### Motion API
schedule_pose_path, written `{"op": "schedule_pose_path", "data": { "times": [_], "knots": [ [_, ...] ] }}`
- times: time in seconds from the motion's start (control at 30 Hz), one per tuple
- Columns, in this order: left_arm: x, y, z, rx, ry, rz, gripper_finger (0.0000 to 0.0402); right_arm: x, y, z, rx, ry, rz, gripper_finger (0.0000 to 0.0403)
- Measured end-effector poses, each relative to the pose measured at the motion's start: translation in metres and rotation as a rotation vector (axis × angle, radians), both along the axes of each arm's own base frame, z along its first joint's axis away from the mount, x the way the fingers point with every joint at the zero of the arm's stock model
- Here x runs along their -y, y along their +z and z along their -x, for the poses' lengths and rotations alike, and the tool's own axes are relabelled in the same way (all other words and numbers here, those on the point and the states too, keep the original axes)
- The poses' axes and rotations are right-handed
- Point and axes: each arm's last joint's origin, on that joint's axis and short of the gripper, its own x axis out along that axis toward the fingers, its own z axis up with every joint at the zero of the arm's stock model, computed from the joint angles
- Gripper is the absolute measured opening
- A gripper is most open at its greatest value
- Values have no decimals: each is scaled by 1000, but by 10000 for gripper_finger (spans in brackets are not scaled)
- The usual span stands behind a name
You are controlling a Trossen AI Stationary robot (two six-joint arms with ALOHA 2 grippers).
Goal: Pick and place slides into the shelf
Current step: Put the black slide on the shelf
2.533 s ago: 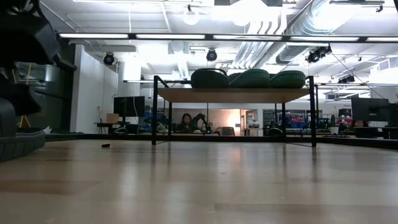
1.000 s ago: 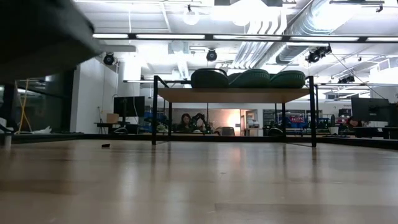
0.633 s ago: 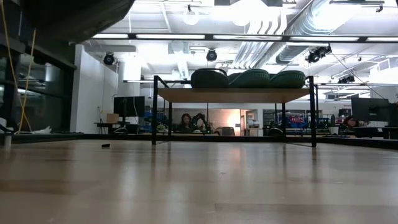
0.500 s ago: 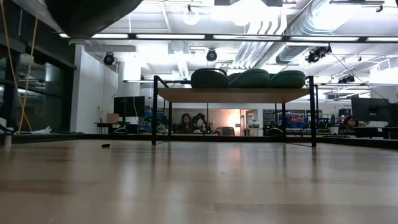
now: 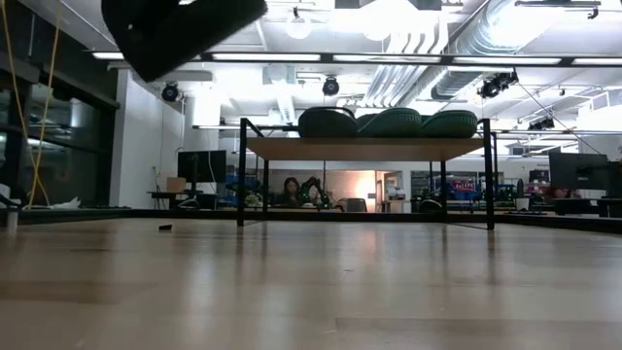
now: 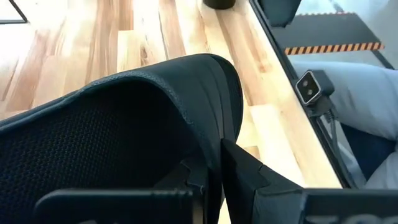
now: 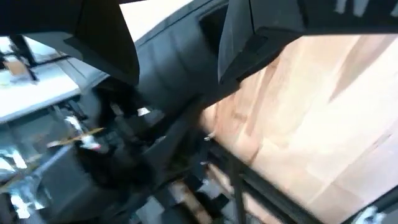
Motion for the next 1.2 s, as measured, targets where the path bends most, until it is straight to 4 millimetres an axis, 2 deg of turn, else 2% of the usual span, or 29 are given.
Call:
{"op": "schedule_pose_path", "data": {
  "times": [0.3,0.97,1.2],
  "knots": [
    [-3,13,7,60,11,38,23,-3,-25,-11,-52,1,126,210],
    [0,17,4,91,-6,162,23,2,-23,-14,8,-125,173,210],
    [4,12,-2,81,-1,178,23,4,-22,-14,26,-201,200,210]
  ]
}}
